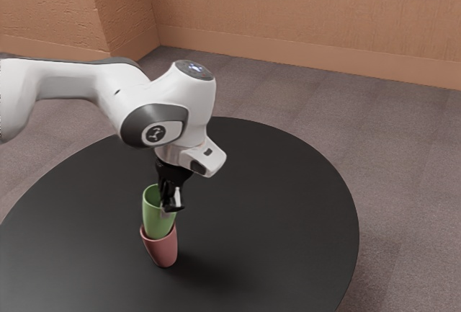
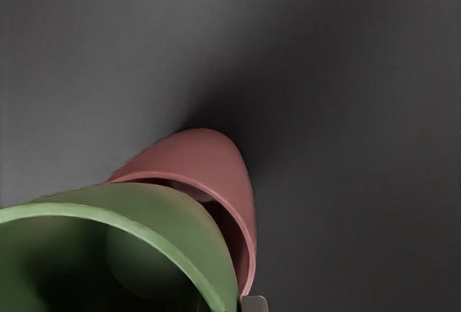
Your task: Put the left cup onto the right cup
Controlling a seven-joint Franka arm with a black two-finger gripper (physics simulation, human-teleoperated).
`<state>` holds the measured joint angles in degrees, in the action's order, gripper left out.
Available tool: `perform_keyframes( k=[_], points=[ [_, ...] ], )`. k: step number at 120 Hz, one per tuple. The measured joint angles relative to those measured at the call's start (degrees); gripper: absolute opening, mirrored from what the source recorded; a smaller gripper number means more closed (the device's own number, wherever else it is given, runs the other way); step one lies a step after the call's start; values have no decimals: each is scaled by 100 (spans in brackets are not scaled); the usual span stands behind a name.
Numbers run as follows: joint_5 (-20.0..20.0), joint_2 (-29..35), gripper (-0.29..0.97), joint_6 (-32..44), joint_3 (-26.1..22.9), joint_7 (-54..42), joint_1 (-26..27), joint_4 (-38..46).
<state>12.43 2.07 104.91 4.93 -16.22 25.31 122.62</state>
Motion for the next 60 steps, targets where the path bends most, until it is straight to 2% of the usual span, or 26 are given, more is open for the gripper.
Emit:
perform_keyframes(
  k=[36,60],
  points=[
    [-140,-54,-11,160,11,75,69,89],
    [-365,70,-10,191,17,124,-133,320]
  ],
)
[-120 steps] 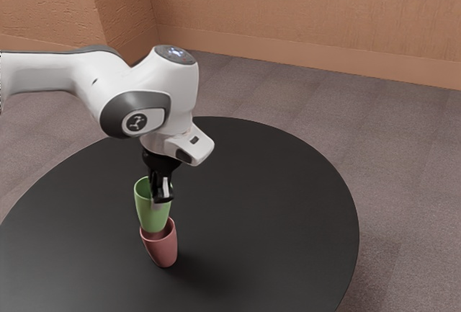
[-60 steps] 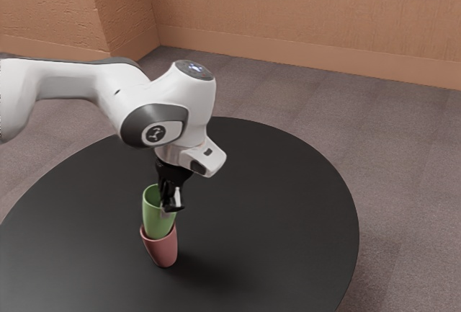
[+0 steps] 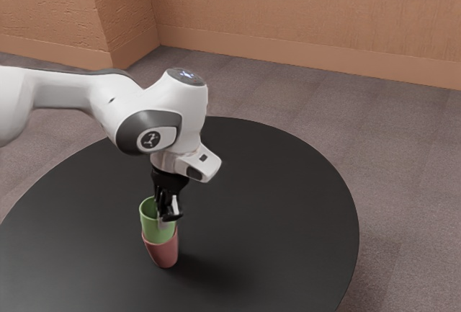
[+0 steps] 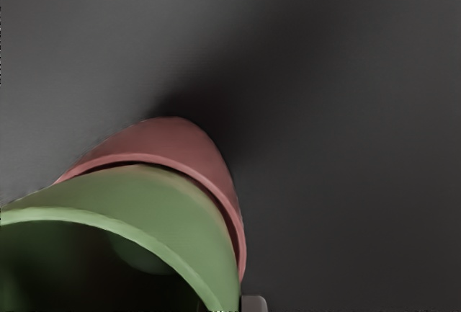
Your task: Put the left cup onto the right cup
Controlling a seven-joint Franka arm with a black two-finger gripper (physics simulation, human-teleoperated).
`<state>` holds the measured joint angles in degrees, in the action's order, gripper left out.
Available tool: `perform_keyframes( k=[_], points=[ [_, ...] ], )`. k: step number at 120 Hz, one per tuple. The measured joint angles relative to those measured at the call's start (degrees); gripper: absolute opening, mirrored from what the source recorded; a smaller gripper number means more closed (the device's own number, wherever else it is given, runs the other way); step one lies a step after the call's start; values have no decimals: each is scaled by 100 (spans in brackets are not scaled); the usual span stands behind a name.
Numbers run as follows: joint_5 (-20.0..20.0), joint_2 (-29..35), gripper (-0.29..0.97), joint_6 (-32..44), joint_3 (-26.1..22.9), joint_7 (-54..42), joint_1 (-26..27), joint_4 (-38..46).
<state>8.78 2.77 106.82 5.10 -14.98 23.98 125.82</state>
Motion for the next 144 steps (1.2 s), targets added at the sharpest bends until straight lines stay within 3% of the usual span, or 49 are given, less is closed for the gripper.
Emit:
perform_keyframes(
  k=[18,36,60,84,144],
  points=[
    [-56,41,-11,1,0,34,-281,40],
    [-32,45,-10,-12,-1,58,-209,33],
    [-98,170,33,-14,-1,60,-190,36],
    [-88,269,54,-21,-1,42,-232,-50],
    [-27,-274,67,-541,341,-869,-371,-2223]
  ],
)
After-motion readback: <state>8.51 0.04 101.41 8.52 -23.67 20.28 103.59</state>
